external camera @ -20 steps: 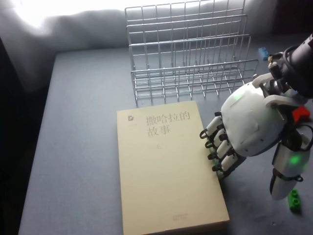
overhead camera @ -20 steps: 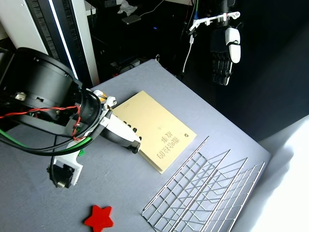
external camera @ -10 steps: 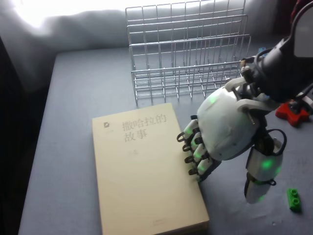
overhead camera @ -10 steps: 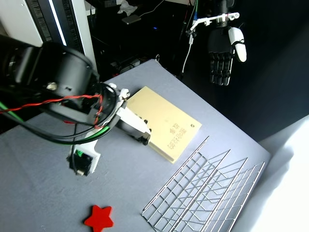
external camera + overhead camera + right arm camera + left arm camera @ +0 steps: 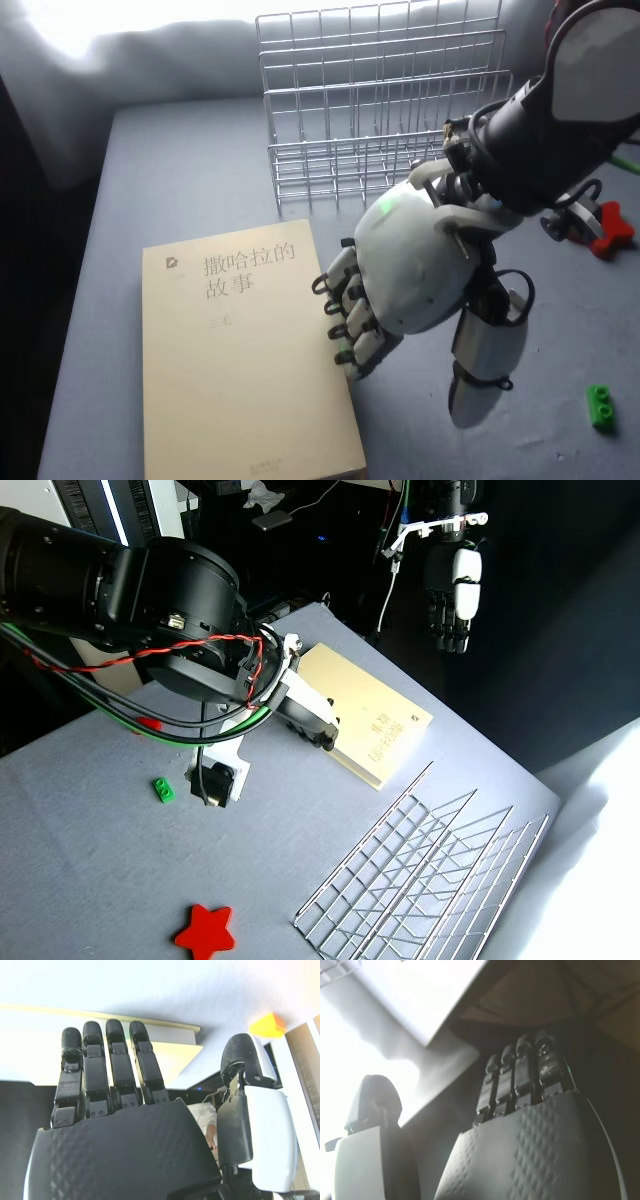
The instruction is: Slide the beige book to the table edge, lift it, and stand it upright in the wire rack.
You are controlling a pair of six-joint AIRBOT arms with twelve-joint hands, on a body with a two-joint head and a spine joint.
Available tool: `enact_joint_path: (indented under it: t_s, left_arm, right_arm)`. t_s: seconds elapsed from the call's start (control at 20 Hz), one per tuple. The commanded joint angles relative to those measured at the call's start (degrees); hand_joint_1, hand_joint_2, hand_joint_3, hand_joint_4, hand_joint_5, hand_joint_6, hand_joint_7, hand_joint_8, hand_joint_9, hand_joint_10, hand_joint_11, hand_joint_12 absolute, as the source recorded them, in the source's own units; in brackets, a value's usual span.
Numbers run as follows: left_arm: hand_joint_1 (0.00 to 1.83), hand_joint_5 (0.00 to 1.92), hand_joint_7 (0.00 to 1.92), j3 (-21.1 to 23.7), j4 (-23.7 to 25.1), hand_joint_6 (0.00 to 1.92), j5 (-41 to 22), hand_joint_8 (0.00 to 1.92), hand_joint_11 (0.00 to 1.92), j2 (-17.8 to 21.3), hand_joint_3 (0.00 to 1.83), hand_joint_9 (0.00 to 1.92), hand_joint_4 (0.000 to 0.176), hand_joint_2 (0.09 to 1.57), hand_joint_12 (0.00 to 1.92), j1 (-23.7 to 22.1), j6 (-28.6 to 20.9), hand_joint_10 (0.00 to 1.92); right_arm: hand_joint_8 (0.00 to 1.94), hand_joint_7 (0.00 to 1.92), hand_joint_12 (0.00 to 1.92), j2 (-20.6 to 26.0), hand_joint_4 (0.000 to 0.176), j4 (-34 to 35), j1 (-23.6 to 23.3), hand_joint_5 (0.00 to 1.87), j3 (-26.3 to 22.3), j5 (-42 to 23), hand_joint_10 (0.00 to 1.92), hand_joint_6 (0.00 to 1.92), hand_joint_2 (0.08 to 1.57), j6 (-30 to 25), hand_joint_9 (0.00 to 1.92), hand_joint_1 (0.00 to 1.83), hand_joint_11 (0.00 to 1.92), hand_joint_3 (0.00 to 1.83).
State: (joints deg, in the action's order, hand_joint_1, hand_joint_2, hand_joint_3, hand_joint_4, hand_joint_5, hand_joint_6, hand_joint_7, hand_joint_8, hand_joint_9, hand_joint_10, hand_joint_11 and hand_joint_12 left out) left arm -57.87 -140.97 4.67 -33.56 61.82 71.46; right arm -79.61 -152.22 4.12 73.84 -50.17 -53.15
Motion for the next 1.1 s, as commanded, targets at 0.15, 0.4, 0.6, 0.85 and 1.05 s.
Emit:
enact_joint_path:
  t_s: [0.15,0.4,0.6,0.85,1.05]
  left_arm:
    - [0.62,0.0,0.0,-1.3,5.7,0.0,2.8,0.0,0.0,-0.4,0.0,0.0,0.0,1.0,0.0,-0.1,-3.0,0.0]
    - [0.51,0.0,0.0,-1.7,11.1,0.0,3.4,0.0,0.0,-0.4,0.01,0.0,0.0,1.03,0.0,-1.9,-4.2,0.0]
    - [0.5,0.0,0.0,-3.1,14.1,0.0,1.2,0.0,0.0,-1.0,0.0,0.0,0.0,1.02,0.0,-1.5,-5.3,0.0]
    - [0.54,0.0,0.0,-2.7,17.5,0.0,-0.1,0.0,0.0,-0.9,0.0,0.0,0.0,1.02,0.0,-2.2,-5.3,0.0]
    - [0.55,0.0,0.0,-2.1,20.9,0.0,-1.0,0.0,0.0,-0.8,0.0,0.0,0.0,1.02,0.0,-3.2,-5.4,0.0]
  right_arm:
    - [0.0,0.2,0.5,0.2,0.0,2.1,-0.9,0.2,-2.4,0.6,0.0,0.0,1.13,-1.3,0.2,0.06,0.0,0.0]
    - [0.0,0.22,0.55,0.8,0.0,2.7,-0.8,0.21,-4.1,0.8,0.0,0.0,1.12,-2.3,0.22,0.04,0.0,0.0]
    - [0.0,0.2,0.58,0.0,0.0,2.8,-0.3,0.18,-4.0,2.7,0.0,0.0,1.13,-2.3,0.22,0.01,0.0,0.0]
    - [0.0,0.21,0.59,-0.9,0.0,2.8,0.3,0.2,-4.0,4.5,0.01,0.0,1.13,-3.3,0.23,0.05,0.0,0.0]
    - [0.0,0.22,0.61,-1.9,0.0,2.8,1.3,0.21,-2.8,5.3,0.0,0.0,1.11,-3.6,0.24,0.08,0.0,0.0]
